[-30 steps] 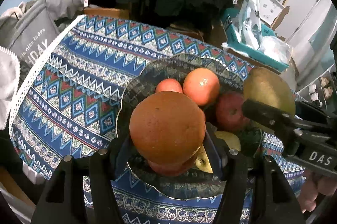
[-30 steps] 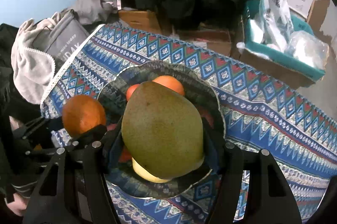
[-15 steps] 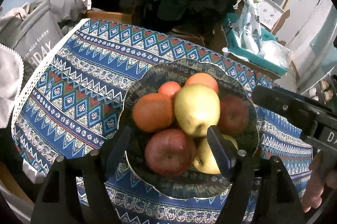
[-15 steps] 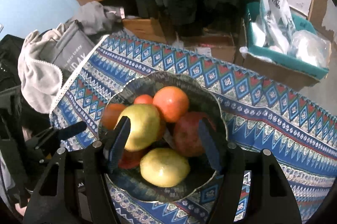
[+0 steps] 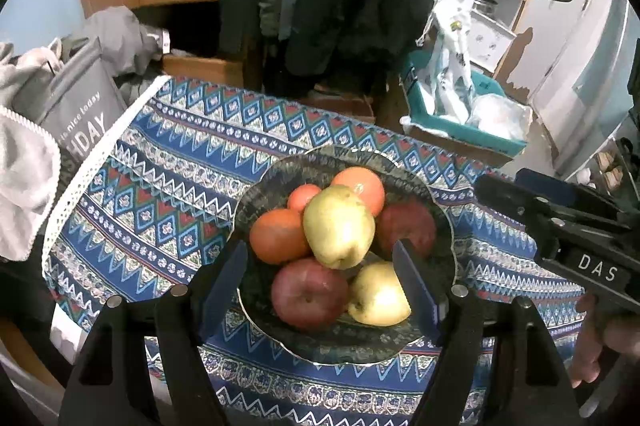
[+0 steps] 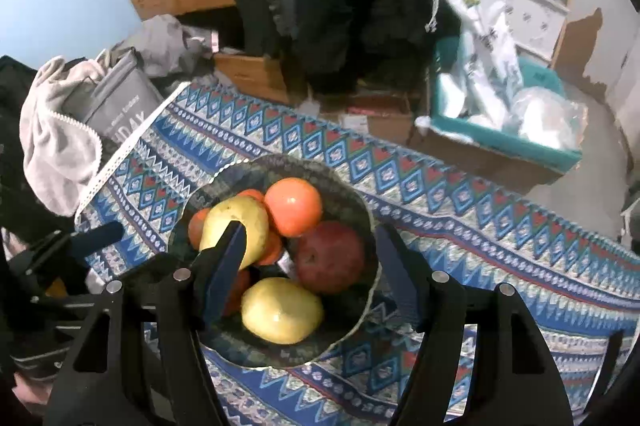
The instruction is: Organize fruits
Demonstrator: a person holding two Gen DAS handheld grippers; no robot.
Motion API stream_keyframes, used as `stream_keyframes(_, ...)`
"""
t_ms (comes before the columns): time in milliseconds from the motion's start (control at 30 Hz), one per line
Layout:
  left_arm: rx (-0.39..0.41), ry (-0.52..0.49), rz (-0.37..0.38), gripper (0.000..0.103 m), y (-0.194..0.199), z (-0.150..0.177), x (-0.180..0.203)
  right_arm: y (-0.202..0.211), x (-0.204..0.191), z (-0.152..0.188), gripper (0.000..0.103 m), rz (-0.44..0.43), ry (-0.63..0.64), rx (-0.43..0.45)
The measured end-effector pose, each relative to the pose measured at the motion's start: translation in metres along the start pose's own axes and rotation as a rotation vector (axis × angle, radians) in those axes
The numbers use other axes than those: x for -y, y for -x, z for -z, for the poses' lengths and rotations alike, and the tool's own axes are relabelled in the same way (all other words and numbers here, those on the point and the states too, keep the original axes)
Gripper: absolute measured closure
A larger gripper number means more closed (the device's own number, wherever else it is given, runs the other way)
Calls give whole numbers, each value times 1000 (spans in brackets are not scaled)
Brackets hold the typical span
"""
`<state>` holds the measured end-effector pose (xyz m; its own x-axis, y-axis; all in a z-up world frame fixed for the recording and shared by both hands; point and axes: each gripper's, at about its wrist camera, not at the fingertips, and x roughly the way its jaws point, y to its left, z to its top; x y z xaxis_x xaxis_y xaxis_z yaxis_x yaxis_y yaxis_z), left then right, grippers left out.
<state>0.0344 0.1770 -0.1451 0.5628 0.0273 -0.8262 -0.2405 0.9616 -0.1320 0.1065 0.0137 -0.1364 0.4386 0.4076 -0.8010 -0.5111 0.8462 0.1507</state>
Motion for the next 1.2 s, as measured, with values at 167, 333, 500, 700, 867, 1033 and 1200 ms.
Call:
stream_keyframes(167, 32, -26, -14, 26, 17, -3, 7, 26, 2, -1, 34, 53, 17, 55)
stream_keyframes(333, 82, -29, 8, 23, 40, -7, 14, 57, 7, 0, 33, 109, 11, 123)
stream_keyframes(500, 137, -31, 30, 23, 61, -12, 21, 86, 12, 3, 30, 143, 7, 181)
stream_keyframes(700, 194, -56, 52, 20, 87, -16, 35, 121, 13, 7, 27, 174, 17, 244)
stream_keyframes(867, 243, -76, 75, 17, 109, -16, 47, 147, 13, 11, 26, 173, 16, 293)
stream_keyframes(1033, 287, -93, 86, 11, 128, -16, 58, 174, 19, 17, 20, 155, -2, 353)
stream_keyframes(1200, 323, -106, 96, 7, 142, -16, 66, 193, 25, 25, 16, 160, -13, 387)
